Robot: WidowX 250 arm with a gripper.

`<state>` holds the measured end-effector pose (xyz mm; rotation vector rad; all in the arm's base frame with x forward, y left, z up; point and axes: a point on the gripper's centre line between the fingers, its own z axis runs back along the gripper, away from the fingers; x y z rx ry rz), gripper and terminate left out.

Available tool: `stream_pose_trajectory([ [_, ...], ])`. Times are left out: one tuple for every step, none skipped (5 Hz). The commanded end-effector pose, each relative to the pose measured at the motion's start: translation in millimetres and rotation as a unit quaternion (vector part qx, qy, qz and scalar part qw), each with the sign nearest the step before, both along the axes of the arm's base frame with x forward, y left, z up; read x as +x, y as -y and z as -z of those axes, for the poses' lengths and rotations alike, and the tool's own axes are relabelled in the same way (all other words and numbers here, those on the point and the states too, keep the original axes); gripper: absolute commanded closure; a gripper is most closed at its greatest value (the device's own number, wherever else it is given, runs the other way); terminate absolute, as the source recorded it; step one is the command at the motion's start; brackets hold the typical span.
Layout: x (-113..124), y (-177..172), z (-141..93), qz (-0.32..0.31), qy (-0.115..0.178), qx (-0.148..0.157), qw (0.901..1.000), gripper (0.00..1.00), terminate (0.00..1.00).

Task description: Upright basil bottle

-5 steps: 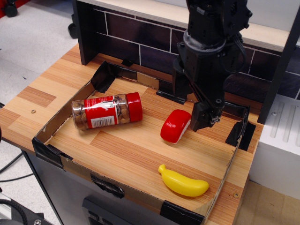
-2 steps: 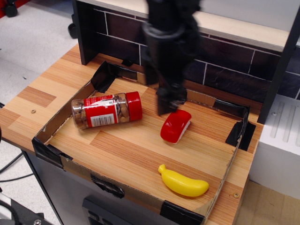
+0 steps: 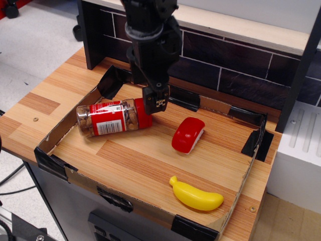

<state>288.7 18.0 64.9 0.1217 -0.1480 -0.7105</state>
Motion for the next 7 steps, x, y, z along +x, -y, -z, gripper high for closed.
stream_pose_trajectory([
  [18, -9, 11, 0.003, 0.004, 0.010, 0.9999, 0.00, 0.00],
  [22, -12, 17, 0.004, 0.002, 0.012, 0.9999, 0.00, 0.00],
  [25, -12, 26, 0.008, 0.000, 0.022, 0.9997, 0.00, 0.00],
  [29, -11, 35, 0.011, -0.005, 0.031, 0.9995, 0.00, 0.00],
  [31, -8, 39, 0.011, -0.005, 0.033, 0.9994, 0.00, 0.00],
  [30, -5, 43, 0.010, -0.004, 0.037, 0.9993, 0.00, 0.00],
  [28, -5, 48, 0.011, -0.001, 0.046, 0.9989, 0.00, 0.00],
])
